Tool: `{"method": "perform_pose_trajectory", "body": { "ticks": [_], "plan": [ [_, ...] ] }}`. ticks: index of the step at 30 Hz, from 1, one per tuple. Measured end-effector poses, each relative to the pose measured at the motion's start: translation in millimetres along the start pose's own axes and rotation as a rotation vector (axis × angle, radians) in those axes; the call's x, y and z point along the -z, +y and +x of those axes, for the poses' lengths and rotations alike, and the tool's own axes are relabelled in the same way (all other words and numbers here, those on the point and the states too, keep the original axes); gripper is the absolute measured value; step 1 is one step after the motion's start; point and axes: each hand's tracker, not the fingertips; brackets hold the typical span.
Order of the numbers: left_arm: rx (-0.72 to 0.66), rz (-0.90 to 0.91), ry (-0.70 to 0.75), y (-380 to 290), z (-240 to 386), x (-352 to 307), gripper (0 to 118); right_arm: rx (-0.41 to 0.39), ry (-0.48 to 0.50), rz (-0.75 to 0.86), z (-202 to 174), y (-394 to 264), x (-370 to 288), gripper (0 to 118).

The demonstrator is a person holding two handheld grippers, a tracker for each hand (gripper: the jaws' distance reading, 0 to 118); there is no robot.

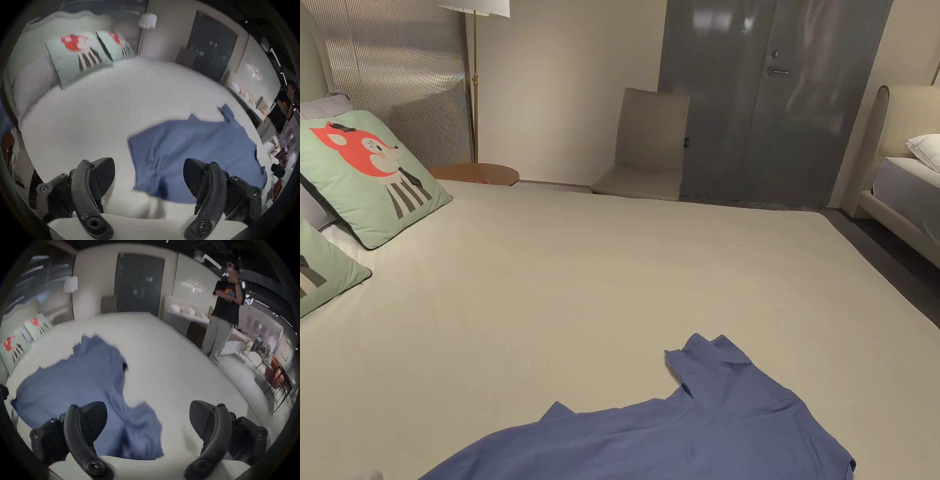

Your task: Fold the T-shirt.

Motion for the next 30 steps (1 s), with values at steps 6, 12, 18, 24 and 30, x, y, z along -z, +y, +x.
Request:
{"method": "perform_pose_trajectory", "body": {
  "ticks": [6, 12, 18, 24, 30],
  "plan": [
    [0.034, 0.385, 0.017, 54, 25, -64, 86, 0.054, 0.019, 0.365, -31, 79, -48, 107],
    [0.142, 0.579, 0.037, 71, 55, -100, 42, -0.013, 0.022, 0.550, -73, 117, -69, 91],
    [0.168, 0.561, -0.022, 76, 60, -106, 0, -0.019, 0.071, 0.566, -93, 122, -73, 2],
    [0.083, 0.380, -0.042, 82, 31, -67, 0, -0.053, 0.080, 0.535, -99, 115, -65, 1],
    [-0.018, 0.016, -0.024, 71, -6, 27, 95, -0.066, 0.086, 0.467, -100, 102, -48, 1]
  ]
}}
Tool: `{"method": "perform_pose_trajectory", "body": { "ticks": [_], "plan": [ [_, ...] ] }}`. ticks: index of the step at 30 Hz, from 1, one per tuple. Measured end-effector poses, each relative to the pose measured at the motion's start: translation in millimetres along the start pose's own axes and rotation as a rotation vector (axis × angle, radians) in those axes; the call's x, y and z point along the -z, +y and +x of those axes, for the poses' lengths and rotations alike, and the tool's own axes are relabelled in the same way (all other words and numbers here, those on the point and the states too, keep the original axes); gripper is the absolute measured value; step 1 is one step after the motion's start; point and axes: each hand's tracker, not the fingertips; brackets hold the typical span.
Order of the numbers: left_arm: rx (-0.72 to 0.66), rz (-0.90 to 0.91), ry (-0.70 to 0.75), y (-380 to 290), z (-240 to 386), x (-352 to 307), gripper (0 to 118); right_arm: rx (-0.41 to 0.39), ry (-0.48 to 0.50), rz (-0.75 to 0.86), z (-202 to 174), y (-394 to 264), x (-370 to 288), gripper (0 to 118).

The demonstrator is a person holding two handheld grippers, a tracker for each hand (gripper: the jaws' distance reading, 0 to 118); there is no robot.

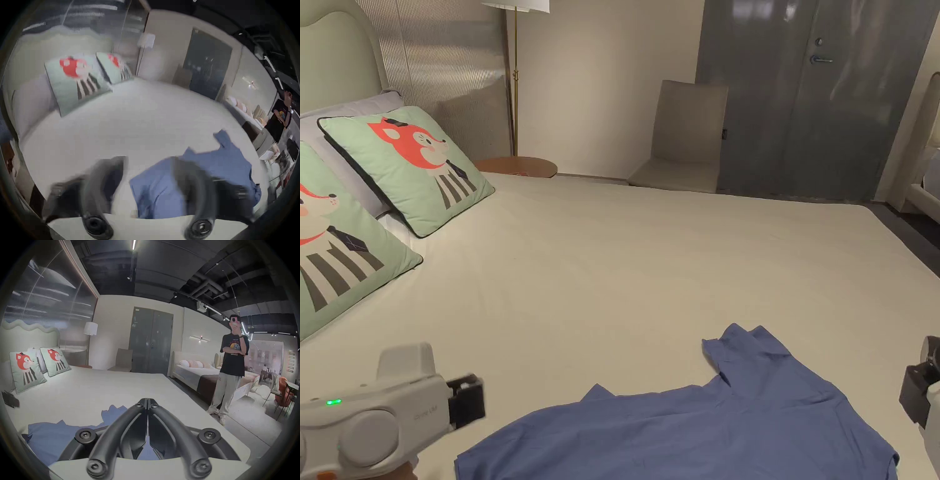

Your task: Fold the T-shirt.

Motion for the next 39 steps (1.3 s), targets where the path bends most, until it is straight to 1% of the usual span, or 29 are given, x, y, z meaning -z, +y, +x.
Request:
{"method": "perform_pose_trajectory", "body": {
  "ticks": [1, 5, 8, 10, 11, 12, 14, 15, 16, 17, 18, 19, 20, 21, 22, 23, 24, 25, 27, 28, 29, 31, 33, 35, 36, 39],
  "plan": [
    [-0.017, -0.057, 0.013, -5, -6, 16, 108, -0.003, 0.001, -0.011, -1, -4, 1, 1],
    [-0.032, -0.138, 0.041, -22, -18, 58, 106, -0.027, -0.001, -0.047, -3, -14, 6, 1],
    [-0.058, -0.200, 0.064, -31, -22, 82, 94, -0.028, 0.001, -0.078, -3, -23, 13, 1],
    [-0.047, -0.226, 0.074, -36, -21, 94, 87, -0.035, -0.002, -0.096, -4, -28, 17, 1],
    [-0.038, -0.236, 0.082, -39, -18, 98, 75, -0.038, -0.003, -0.103, -4, -31, 19, 1],
    [-0.022, -0.244, 0.093, -43, -17, 101, 69, -0.040, -0.002, -0.112, -5, -33, 21, 1],
    [0.039, -0.208, 0.115, -47, -9, 98, 70, -0.042, 0.000, -0.130, -6, -37, 25, 1],
    [0.049, -0.207, 0.119, -47, -6, 95, 69, -0.043, 0.000, -0.138, -6, -40, 27, 1],
    [0.055, -0.204, 0.115, -47, -3, 91, 64, -0.045, -0.001, -0.146, -7, -42, 30, 1],
    [0.065, -0.198, 0.105, -47, 0, 88, 50, -0.047, -0.001, -0.153, -8, -45, 32, 1],
    [0.079, -0.189, 0.102, -48, 3, 87, 28, -0.049, 0.001, -0.161, -9, -47, 36, 1],
    [0.102, -0.180, 0.121, -49, 7, 87, 19, -0.050, 0.005, -0.172, -9, -49, 41, 1],
    [0.129, -0.174, 0.133, -49, 8, 87, 14, -0.054, 0.008, -0.185, -10, -50, 46, 1],
    [0.147, -0.169, 0.130, -50, 10, 86, 10, -0.058, 0.008, -0.200, -10, -51, 52, 4],
    [0.153, -0.162, 0.133, -50, 12, 83, 8, -0.059, 0.012, -0.227, -10, -53, 62, 19],
    [0.151, -0.154, 0.135, -49, 13, 80, 6, -0.054, 0.034, -0.275, -8, -54, 74, 50],
    [0.149, -0.143, 0.133, -47, 14, 75, 6, -0.039, 0.061, -0.319, -6, -56, 88, 96],
    [0.145, -0.131, 0.131, -46, 14, 71, 6, -0.022, 0.084, -0.372, -2, -60, 104, 117],
    [0.121, -0.102, 0.108, -42, 14, 59, 5, 0.005, 0.108, -0.407, 1, -69, 134, 118],
    [0.105, -0.097, 0.089, -40, 15, 54, 5, -0.032, 0.076, -0.446, 3, -73, 150, 118],
    [0.107, -0.093, 0.091, -40, 17, 50, 5, -0.047, 0.053, -0.471, 4, -78, 167, 118],
    [0.115, -0.076, 0.087, -39, 21, 44, 5, -0.060, 0.047, -0.549, 5, -90, 201, 118],
    [0.120, -0.069, 0.085, -36, 23, 43, 5, -0.027, 0.051, -0.629, 7, -103, 234, 118],
    [0.120, -0.066, 0.087, -34, 25, 41, 5, -0.010, 0.076, -0.701, 5, -115, 261, 118],
    [0.117, -0.065, 0.088, -33, 26, 42, 5, -0.025, 0.068, -0.727, 2, -121, 271, 118],
    [0.113, -0.068, 0.094, -32, 27, 42, 5, -0.104, 0.064, -0.790, -5, -136, 298, 114]
  ]
}}
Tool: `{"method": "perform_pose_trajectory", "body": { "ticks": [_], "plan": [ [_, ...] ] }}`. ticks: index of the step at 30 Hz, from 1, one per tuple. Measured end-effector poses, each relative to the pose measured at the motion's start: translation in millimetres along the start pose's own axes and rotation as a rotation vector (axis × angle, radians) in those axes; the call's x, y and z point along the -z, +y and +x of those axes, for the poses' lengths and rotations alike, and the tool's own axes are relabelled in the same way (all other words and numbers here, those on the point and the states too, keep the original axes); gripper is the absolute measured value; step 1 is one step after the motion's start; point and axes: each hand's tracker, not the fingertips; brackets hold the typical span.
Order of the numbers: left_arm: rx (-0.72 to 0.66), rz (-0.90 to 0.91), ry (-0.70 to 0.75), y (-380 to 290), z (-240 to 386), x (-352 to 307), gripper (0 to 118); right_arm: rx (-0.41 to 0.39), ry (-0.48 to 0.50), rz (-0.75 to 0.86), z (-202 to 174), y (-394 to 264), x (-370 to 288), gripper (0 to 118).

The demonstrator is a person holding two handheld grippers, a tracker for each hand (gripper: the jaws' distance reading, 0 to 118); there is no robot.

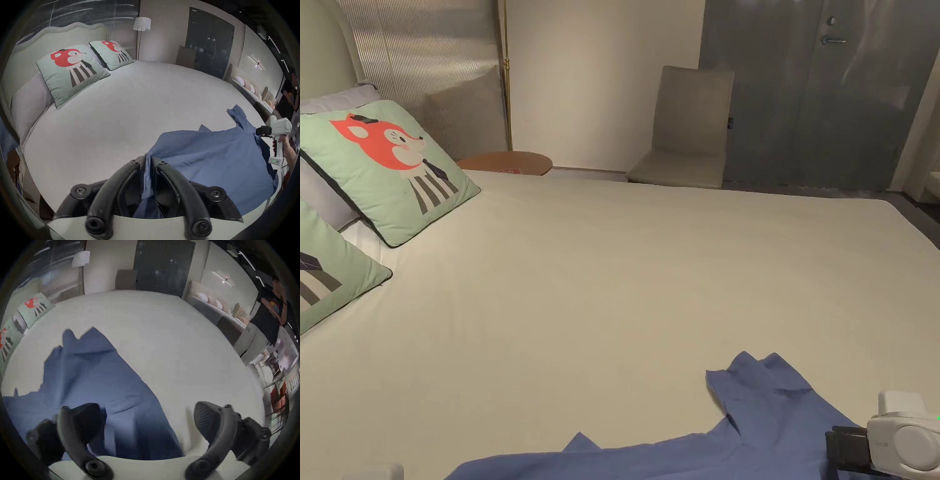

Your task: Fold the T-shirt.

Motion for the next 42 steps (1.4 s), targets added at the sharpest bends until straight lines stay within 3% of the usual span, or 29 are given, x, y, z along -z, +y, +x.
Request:
{"method": "perform_pose_trajectory", "body": {
  "ticks": [1, 3, 5, 7, 8, 9, 12, 16, 23, 31, 42],
  "plan": [
    [-0.001, 0.000, 0.003, 0, 0, 1, 5, -0.009, -0.002, -0.011, -1, 2, 5, 112],
    [-0.002, -0.004, 0.004, 1, 0, 1, 5, -0.011, 0.006, -0.035, -1, 3, 13, 88],
    [-0.002, -0.006, 0.004, 0, 1, 1, 5, 0.039, 0.052, -0.033, 6, 3, 9, 83],
    [-0.001, -0.007, 0.005, -1, 2, 2, 5, 0.036, 0.135, 0.004, 9, -1, -3, 52],
    [-0.001, -0.006, 0.005, -1, 2, 2, 5, 0.018, 0.119, 0.023, 8, -4, -9, 24],
    [0.000, -0.005, 0.004, -2, 2, 2, 5, -0.010, 0.096, 0.040, 7, -6, -16, 3],
    [0.000, 0.001, 0.000, -2, 3, -2, 5, -0.035, 0.134, 0.112, 7, -16, -43, 3],
    [-0.020, 0.045, -0.022, 3, 2, -19, 5, 0.066, 0.174, 0.272, 23, -34, -102, 3],
    [-0.031, 0.199, -0.036, 12, 2, -64, 5, 0.099, 0.112, 0.540, 37, -91, -227, 3],
    [-0.043, 0.388, -0.051, 11, 4, -119, 5, 0.191, 0.019, 0.755, 46, -140, -319, 3],
    [-0.054, 0.571, -0.133, 74, 14, -168, 5, 0.246, 0.003, 0.934, 67, -106, -388, 3]
  ]
}}
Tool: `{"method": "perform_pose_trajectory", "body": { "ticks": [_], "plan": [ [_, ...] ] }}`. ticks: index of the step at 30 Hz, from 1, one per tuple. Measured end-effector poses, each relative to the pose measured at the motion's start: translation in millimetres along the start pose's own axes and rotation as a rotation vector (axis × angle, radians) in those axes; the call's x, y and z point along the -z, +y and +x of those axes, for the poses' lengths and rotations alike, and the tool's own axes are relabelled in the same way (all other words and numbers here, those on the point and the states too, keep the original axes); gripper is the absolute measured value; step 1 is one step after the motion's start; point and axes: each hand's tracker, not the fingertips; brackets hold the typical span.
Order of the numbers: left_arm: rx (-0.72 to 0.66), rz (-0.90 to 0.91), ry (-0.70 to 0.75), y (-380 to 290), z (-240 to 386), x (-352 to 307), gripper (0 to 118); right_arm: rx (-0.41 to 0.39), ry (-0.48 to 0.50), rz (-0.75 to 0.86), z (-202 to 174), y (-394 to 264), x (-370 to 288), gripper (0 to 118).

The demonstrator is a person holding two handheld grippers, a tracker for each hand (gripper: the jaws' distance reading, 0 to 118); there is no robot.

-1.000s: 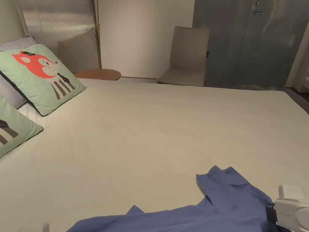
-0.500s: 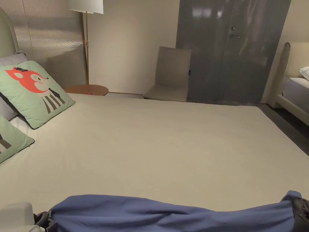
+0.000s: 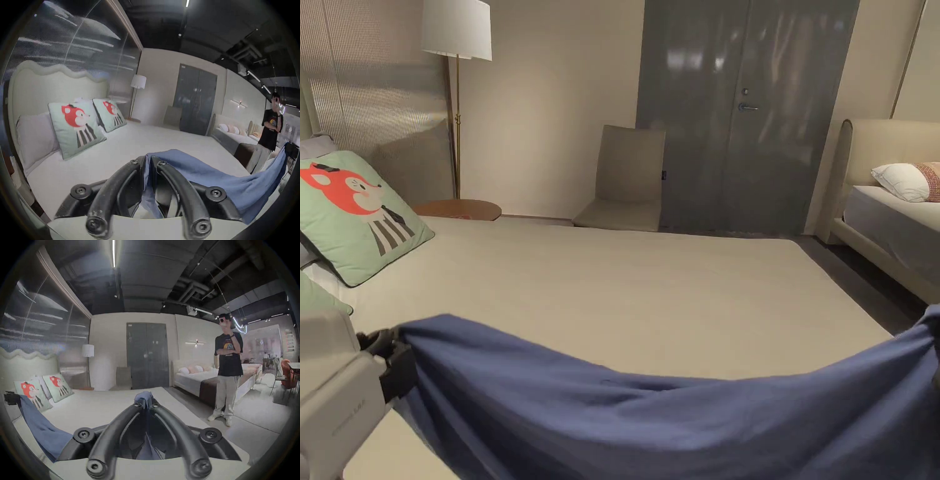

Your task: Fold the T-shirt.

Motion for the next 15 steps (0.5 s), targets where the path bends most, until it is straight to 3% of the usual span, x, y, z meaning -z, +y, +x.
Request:
{"method": "perform_pose_trajectory", "body": {
  "ticks": [15],
  "plan": [
    [-0.009, 0.164, -0.053, 165, 49, 130, 5, 0.026, 0.005, 0.160, -40, 117, 172, 3]
  ]
}}
